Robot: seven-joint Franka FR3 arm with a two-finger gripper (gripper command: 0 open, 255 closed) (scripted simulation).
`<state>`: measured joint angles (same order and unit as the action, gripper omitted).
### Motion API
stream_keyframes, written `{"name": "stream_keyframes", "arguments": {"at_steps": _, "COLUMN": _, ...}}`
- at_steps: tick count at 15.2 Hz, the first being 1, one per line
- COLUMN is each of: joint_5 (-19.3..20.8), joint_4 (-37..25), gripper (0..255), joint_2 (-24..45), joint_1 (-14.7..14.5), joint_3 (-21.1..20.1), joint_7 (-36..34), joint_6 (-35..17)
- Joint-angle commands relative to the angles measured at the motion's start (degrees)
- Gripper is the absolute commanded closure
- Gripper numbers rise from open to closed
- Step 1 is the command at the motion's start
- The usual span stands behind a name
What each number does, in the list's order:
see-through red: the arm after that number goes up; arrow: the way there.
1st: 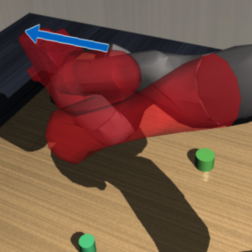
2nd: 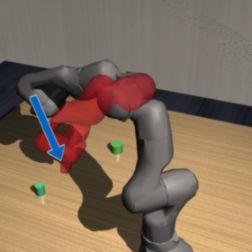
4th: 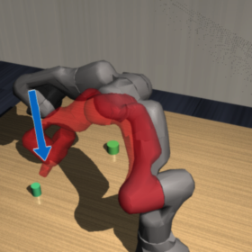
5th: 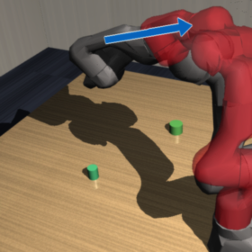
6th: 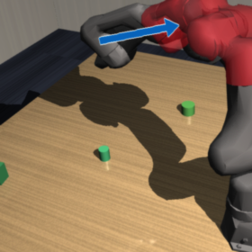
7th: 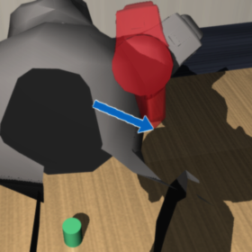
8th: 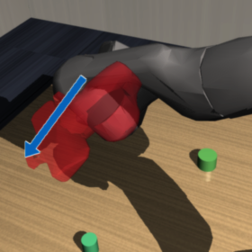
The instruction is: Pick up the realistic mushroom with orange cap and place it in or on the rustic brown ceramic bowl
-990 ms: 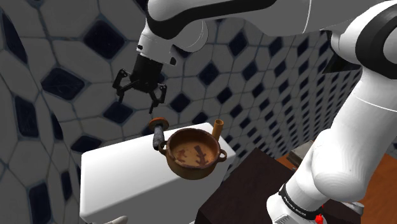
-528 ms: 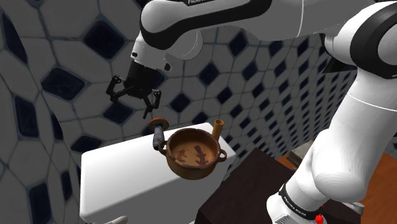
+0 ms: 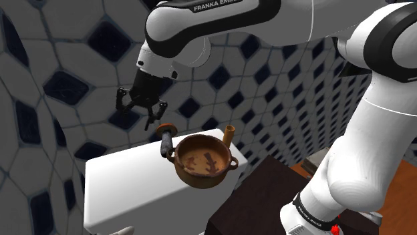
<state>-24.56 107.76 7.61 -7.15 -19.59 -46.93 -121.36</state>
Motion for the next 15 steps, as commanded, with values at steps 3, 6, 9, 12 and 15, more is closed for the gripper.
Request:
{"name": "stream_keyframes", "arguments": {"at_steps": 3, "joint_5": 0.4, "joint_4": -0.6, "gripper": 255, "joint_2": 2.7, "joint_1": 0.0, "joint_3": 0.1, "joint_7": 3.3, "joint_6": -0.1}}
{"name": "stream_keyframes", "arguments": {"at_steps": 6, "joint_5": 0.4, "joint_4": -0.6, "gripper": 255, "joint_2": 2.6, "joint_1": 0.0, "joint_3": 0.1, "joint_7": 3.2, "joint_6": -0.1}}
{"name": "stream_keyframes", "arguments": {"at_steps": 9, "joint_5": 0.2, "joint_4": -0.5, "gripper": 255, "joint_2": 0.6, "joint_1": -0.1, "joint_3": -0.2, "joint_7": -1.2, "joint_6": -0.2}}
{"name": "stream_keyframes", "arguments": {"at_steps": 12, "joint_5": 2.7, "joint_4": 3.5, "gripper": 0, "joint_2": -1.1, "joint_1": -0.1, "joint_3": 0.4, "joint_7": -1.7, "joint_6": -2.6}}
{"name": "stream_keyframes", "arguments": {"at_steps": 15, "joint_5": 6.9, "joint_4": 9.3, "gripper": 0, "joint_2": -3.6, "joint_1": 0.0, "joint_3": 1.2, "joint_7": -2.9, "joint_6": -6.0}}
